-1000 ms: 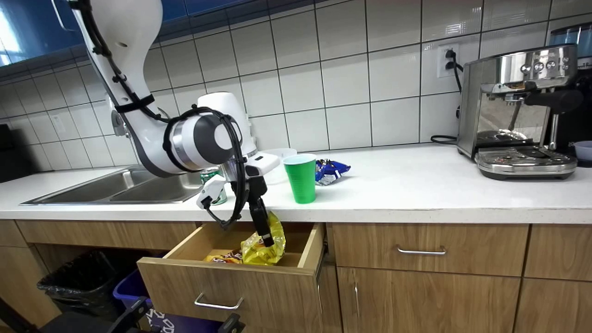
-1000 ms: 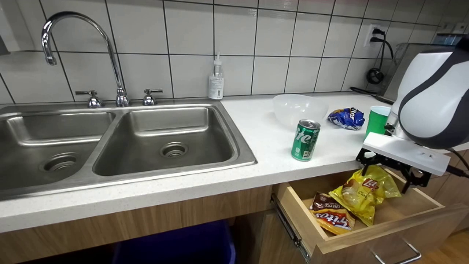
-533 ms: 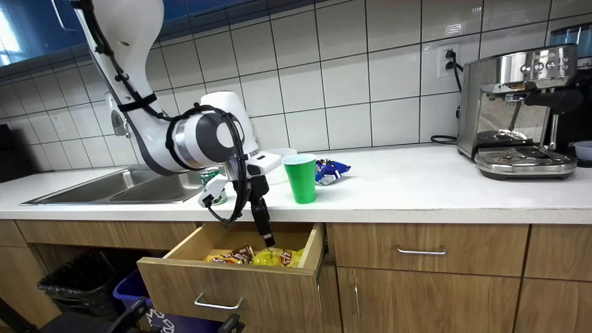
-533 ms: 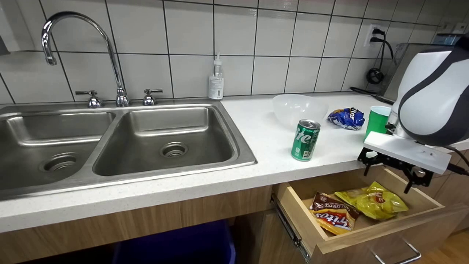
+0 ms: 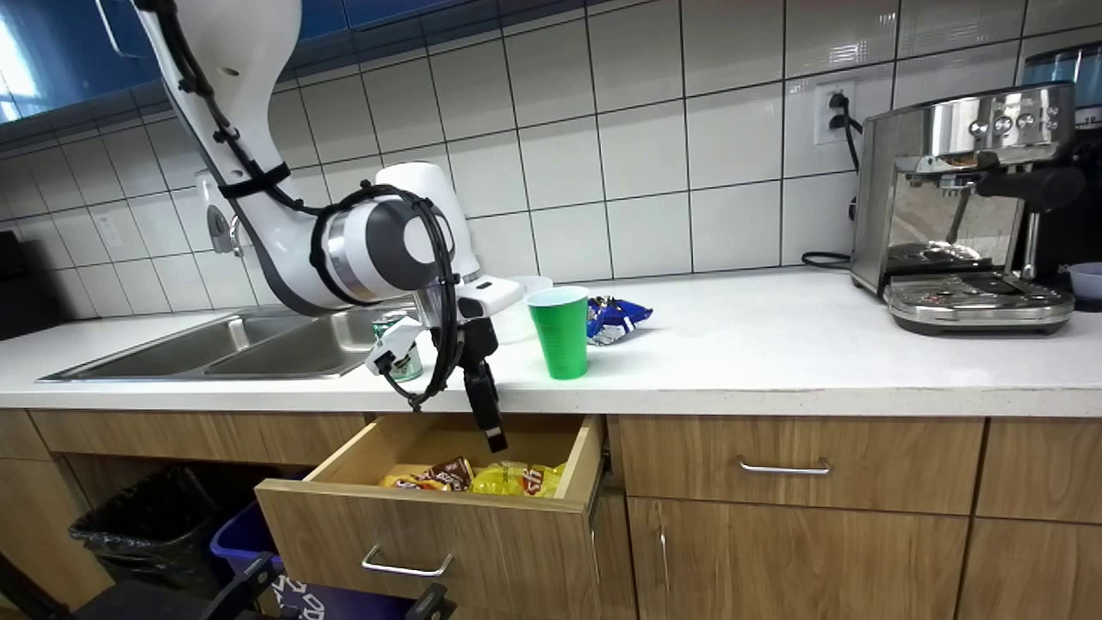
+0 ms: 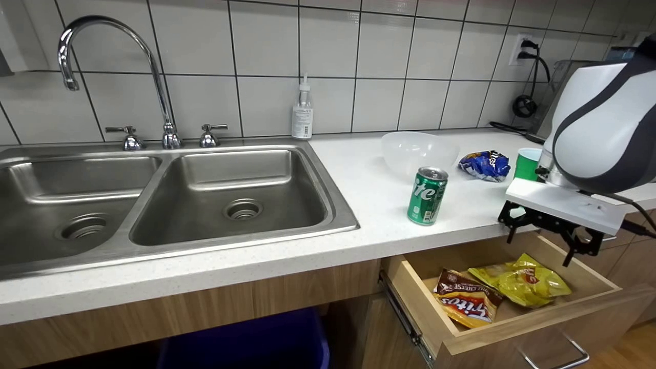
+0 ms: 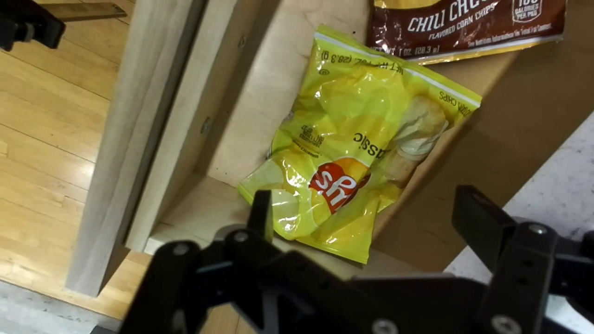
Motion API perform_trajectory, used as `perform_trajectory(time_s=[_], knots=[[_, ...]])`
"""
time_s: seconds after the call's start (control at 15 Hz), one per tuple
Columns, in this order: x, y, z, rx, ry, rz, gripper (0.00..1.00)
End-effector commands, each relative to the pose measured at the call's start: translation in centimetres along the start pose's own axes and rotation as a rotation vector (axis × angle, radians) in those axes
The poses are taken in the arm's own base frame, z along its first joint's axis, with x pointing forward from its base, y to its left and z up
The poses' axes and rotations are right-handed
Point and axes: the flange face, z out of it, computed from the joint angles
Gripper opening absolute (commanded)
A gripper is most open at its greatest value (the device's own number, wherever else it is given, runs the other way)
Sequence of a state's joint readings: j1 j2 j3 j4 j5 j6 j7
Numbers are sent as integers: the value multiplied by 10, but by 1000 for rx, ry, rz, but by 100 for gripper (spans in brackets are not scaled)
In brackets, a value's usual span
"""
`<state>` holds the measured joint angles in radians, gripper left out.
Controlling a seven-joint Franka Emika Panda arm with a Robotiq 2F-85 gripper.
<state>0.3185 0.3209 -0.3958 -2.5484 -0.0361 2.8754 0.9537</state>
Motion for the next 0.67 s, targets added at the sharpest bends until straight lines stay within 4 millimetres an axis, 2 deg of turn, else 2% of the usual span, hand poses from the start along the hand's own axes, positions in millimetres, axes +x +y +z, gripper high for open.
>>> perform_trajectory(time_s=[0.0, 0.6], knots=[[-3, -6, -25, 8, -30, -8, 100], [-2, -10, -77, 65, -16, -39, 100]])
